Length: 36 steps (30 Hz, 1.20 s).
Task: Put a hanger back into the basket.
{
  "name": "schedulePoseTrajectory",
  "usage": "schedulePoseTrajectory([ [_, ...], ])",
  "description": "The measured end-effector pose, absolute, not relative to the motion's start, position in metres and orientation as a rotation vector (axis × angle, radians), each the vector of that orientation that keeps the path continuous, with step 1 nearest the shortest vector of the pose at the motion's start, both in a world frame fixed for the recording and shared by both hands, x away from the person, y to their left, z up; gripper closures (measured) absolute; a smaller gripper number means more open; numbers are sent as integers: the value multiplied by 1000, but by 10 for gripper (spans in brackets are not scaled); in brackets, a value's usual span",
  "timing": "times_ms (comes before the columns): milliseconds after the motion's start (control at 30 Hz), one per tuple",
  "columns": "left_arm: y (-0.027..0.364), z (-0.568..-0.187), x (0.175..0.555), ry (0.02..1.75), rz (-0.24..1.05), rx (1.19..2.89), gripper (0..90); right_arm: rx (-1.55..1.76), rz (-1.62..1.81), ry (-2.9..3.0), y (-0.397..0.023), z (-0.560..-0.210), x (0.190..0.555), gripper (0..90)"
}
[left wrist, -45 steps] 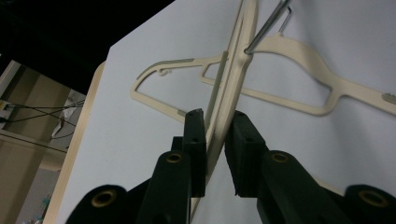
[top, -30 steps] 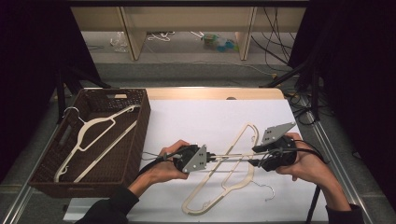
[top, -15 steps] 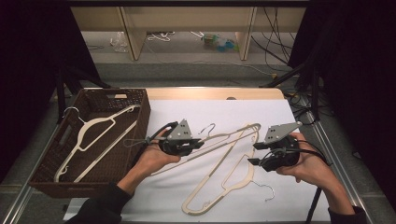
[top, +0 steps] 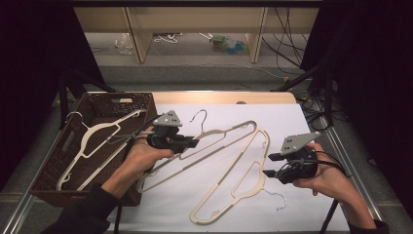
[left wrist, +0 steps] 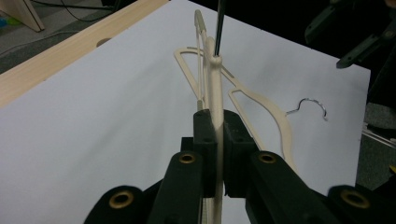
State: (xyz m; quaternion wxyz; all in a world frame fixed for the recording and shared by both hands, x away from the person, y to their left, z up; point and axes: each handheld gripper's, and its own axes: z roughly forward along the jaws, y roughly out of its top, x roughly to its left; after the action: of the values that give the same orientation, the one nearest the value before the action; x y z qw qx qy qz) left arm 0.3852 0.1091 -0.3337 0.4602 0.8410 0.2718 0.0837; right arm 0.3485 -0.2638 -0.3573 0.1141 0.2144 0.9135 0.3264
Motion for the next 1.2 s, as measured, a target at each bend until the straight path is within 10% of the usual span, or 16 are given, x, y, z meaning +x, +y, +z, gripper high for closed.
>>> schedulePoseTrajectory([
  [1200,277,-251,366,908,456,1907,858,743,1126,2681,-272,-414,320,364],
])
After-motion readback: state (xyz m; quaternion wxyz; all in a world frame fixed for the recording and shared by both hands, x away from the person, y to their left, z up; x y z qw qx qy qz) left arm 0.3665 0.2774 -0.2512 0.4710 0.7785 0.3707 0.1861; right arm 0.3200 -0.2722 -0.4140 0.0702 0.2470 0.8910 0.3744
